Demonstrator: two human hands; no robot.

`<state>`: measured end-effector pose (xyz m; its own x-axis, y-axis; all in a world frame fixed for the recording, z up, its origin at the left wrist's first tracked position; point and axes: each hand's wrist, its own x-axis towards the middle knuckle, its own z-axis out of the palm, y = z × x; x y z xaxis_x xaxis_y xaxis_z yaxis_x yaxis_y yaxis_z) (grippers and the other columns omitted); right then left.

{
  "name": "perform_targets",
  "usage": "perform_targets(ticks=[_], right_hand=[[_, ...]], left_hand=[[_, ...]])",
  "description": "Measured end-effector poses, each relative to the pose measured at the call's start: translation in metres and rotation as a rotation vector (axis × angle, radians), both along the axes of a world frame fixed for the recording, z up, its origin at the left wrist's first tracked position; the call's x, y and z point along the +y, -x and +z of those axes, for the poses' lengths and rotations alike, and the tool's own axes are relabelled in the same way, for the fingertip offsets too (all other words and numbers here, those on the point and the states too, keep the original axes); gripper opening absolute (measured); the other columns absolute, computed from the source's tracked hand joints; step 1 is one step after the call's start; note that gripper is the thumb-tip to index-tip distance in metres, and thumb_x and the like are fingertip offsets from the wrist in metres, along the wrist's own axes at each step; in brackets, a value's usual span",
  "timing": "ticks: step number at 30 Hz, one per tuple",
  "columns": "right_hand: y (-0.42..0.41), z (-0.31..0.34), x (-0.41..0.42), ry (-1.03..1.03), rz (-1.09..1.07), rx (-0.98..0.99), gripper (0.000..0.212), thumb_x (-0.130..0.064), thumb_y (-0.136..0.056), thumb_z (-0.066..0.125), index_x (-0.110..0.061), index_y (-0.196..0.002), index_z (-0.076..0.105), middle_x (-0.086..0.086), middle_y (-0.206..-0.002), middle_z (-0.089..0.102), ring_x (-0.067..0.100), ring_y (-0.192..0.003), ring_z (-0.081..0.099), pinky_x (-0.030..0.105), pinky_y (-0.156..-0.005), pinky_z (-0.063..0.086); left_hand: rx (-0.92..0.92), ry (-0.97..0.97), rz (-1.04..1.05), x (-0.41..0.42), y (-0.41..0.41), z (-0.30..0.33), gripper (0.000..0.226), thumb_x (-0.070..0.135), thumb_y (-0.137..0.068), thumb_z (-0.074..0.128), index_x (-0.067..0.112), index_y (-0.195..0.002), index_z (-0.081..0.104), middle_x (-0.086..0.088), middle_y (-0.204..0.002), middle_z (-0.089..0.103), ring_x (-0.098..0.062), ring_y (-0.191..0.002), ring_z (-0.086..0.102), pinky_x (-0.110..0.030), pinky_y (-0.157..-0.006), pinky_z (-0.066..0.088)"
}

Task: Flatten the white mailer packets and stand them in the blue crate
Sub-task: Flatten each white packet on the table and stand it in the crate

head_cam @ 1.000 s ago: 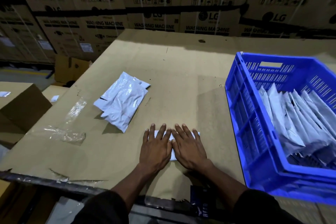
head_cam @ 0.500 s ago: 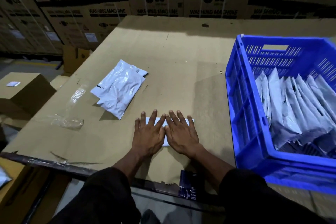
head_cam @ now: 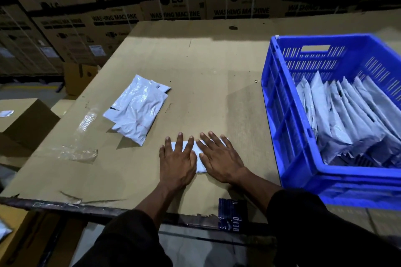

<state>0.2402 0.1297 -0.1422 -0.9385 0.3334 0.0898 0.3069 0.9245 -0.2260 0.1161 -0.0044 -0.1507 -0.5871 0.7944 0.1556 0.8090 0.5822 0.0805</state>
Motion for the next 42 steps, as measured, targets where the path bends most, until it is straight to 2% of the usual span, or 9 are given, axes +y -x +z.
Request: perform_targets(ticks=[13,19,22,25,28,30,35,39,42], right_hand=[[-0.022,0.005,-0.006,-0.004,0.042,-0.122,0.071,-0.064,-0.098,0.006,-0.03,-0.16,0.01,-0.003,-0.168,0.004,0.019,-0.154,-0.004,0.046,-0.124,-0.001],[-0.031,0.022,-0.004,-0.033,0.125,-0.193,0.086,-0.074,-0.09,-0.002,-0.027,-0.159,0.016,0.001,-0.167,0.011,0.027,-0.154,0.009,0.046,-0.122,0.014],[-0.026,0.03,-0.007,-0.015,0.088,-0.141,0.091,-0.074,-0.089,-0.008,-0.024,-0.157,0.027,0.002,-0.164,0.024,0.031,-0.15,0.024,0.047,-0.117,0.027],[-0.024,0.034,-0.01,-0.028,0.113,-0.107,0.062,-0.056,-0.104,0.013,-0.023,-0.154,0.032,-0.001,-0.164,0.025,0.034,-0.143,0.036,0.051,-0.107,0.038],[-0.026,0.032,-0.017,-0.168,0.251,-0.031,0.067,-0.007,-0.094,0.051,-0.024,-0.154,0.026,-0.007,-0.168,0.007,0.039,-0.149,0.021,0.057,-0.108,0.037],[-0.029,0.03,-0.022,-0.276,0.326,0.027,0.074,0.006,-0.083,0.055,-0.026,-0.147,0.037,-0.01,-0.167,0.009,0.04,-0.152,0.008,0.062,-0.11,0.03],[-0.029,0.033,-0.028,-0.326,0.407,0.227,0.019,-0.017,-0.103,0.05,-0.027,-0.108,0.065,-0.016,-0.159,0.033,0.043,-0.15,0.015,0.064,-0.113,0.023],[-0.019,0.039,-0.032,-0.398,0.456,0.262,0.019,-0.028,-0.103,0.055,-0.029,-0.092,0.07,-0.019,-0.138,0.058,0.036,-0.15,0.022,0.065,-0.114,0.02],[-0.014,0.039,-0.028,-0.304,0.41,0.295,0.017,-0.017,-0.096,0.06,-0.023,-0.083,0.068,-0.011,-0.111,0.07,0.031,-0.128,0.052,0.054,-0.101,0.043]], left_hand=[[-0.056,0.005,-0.022,-0.003,0.002,0.0,0.06,0.043,-0.099,0.027,0.026,-0.152,0.05,-0.01,-0.159,0.044,-0.053,-0.139,0.04,-0.068,-0.106,0.036],[-0.159,0.041,-0.065,-0.018,0.001,0.001,0.079,0.073,-0.097,0.003,0.033,-0.164,0.007,0.001,-0.173,-0.007,-0.032,-0.158,-0.002,-0.069,-0.117,0.011],[-0.068,-0.037,-0.115,-0.04,-0.001,0.0,0.078,0.067,-0.092,0.048,0.024,-0.156,0.034,-0.006,-0.167,0.027,-0.034,-0.152,0.025,-0.07,-0.105,0.033],[-0.048,-0.112,-0.078,-0.041,-0.002,0.004,0.063,0.034,-0.081,0.079,0.02,-0.137,0.053,-0.01,-0.149,0.051,-0.037,-0.141,0.041,-0.065,-0.095,0.046],[0.007,-0.191,-0.048,-0.04,-0.001,0.003,0.048,0.016,-0.08,0.079,0.018,-0.124,0.06,-0.01,-0.138,0.057,-0.035,-0.138,0.043,-0.059,-0.092,0.048],[0.016,-0.293,-0.017,-0.042,0.003,0.002,0.044,0.012,-0.081,0.078,0.017,-0.122,0.061,-0.009,-0.136,0.059,-0.035,-0.137,0.044,-0.057,-0.094,0.047],[0.087,-0.468,0.031,-0.044,0.007,0.001,0.028,0.02,-0.087,0.064,0.017,-0.115,0.064,-0.006,-0.126,0.063,-0.036,-0.132,0.05,-0.061,-0.101,0.04],[0.049,-0.578,0.083,-0.049,0.007,0.002,0.024,0.024,-0.088,0.054,0.017,-0.109,0.062,-0.006,-0.113,0.063,-0.036,-0.118,0.058,-0.059,-0.097,0.043],[0.057,-0.619,0.076,-0.05,0.002,0.003,0.029,0.031,-0.093,0.053,0.016,-0.116,0.062,-0.009,-0.122,0.06,-0.038,-0.12,0.057,-0.063,-0.101,0.04]])
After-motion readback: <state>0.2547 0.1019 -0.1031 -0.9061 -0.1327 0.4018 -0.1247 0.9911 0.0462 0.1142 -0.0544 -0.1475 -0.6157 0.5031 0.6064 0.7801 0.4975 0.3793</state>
